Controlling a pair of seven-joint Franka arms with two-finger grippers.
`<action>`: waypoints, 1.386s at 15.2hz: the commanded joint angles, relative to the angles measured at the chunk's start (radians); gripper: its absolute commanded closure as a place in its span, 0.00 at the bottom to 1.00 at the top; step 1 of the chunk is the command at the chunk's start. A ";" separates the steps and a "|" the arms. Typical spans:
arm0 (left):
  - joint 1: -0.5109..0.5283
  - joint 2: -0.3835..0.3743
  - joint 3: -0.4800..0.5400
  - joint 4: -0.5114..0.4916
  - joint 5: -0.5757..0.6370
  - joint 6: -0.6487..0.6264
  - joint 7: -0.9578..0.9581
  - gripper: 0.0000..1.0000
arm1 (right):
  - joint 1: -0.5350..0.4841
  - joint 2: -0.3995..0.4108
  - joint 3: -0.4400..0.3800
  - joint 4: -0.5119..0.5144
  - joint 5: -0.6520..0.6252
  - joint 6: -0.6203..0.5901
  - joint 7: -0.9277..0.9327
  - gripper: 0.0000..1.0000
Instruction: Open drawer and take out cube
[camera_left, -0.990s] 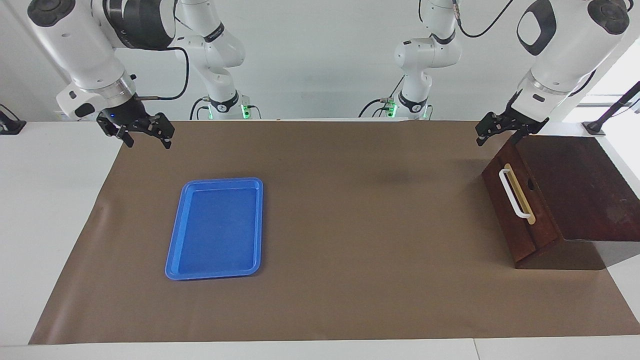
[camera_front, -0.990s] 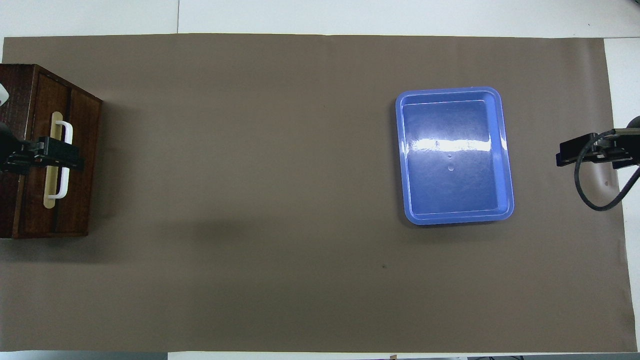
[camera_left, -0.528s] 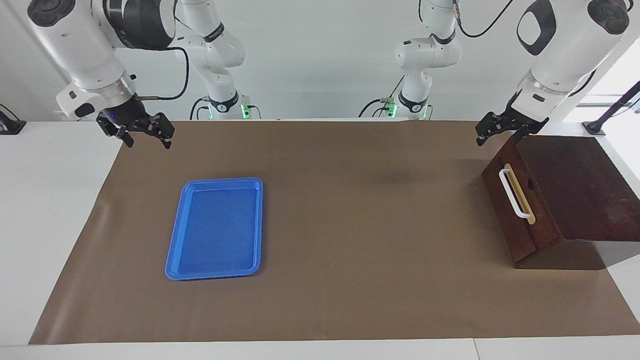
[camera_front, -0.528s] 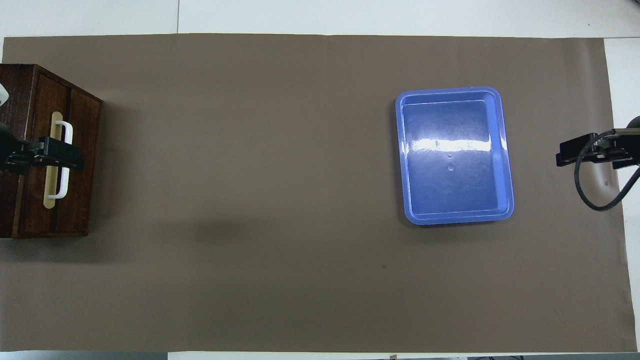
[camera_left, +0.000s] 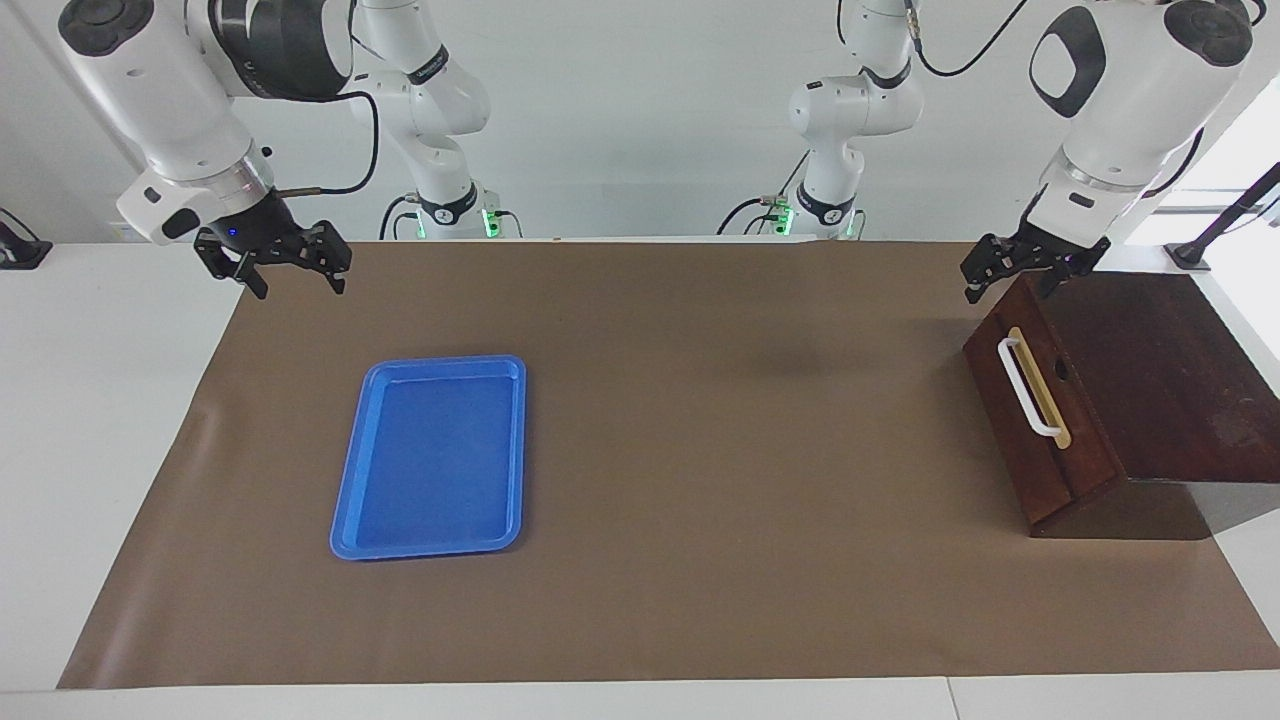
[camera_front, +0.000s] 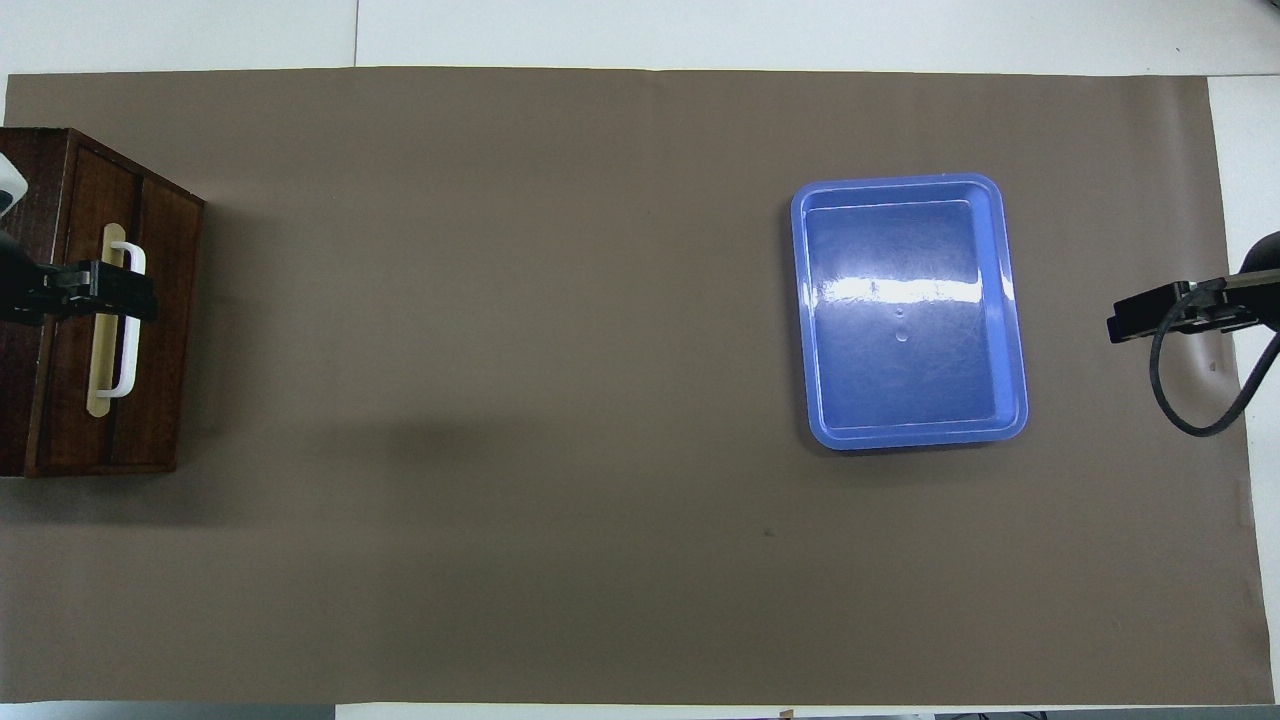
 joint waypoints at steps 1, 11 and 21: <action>-0.034 -0.019 0.004 -0.113 0.080 0.118 -0.012 0.00 | -0.005 -0.030 0.009 -0.041 0.022 0.003 -0.031 0.00; -0.031 0.111 0.002 -0.263 0.351 0.398 -0.079 0.00 | -0.002 -0.103 0.010 -0.226 0.267 0.134 -0.582 0.00; 0.003 0.179 0.005 -0.265 0.428 0.475 -0.081 0.00 | 0.079 -0.076 0.015 -0.369 0.664 0.210 -1.211 0.00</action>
